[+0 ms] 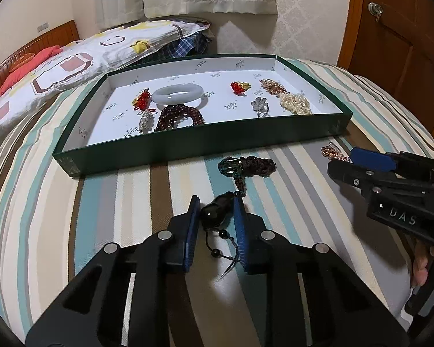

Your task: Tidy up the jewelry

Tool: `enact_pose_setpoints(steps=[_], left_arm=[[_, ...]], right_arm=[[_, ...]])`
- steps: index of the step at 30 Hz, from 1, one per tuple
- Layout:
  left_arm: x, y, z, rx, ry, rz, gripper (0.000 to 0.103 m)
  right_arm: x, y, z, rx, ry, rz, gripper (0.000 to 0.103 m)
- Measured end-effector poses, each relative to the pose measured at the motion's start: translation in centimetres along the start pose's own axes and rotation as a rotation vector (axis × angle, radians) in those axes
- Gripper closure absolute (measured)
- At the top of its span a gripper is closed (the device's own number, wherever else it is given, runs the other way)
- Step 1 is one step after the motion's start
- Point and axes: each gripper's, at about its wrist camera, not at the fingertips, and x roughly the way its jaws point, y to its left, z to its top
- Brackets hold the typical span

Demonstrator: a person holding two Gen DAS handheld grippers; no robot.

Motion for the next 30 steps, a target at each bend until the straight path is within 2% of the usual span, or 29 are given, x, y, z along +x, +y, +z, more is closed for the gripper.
enact_pose_setpoints(steps=[2, 6, 12, 30], left_arm=[[-0.1, 0.2, 0.1, -0.015, -0.001, -0.005, 0.080], [-0.1, 1.0, 0.2, -0.058, -0.004, -0.016, 0.081], [-1.0, 1.9, 0.5, -0.102, -0.036, -0.013, 0.081], [-5.9, 3.3, 4.3, -0.153, -0.195, -0.014, 0.081]], right_arm=[[0.0, 0.0, 0.0, 0.002, 0.004, 0.014, 0.088], [-0.2, -0.2, -0.1, 0.014, 0.002, 0.033, 0.092], [-0.9, 0.2, 0.0, 0.017, -0.019, 0.055, 0.093], [-5.1, 0.8, 3.6, 0.031, -0.179, 0.095, 0.094]])
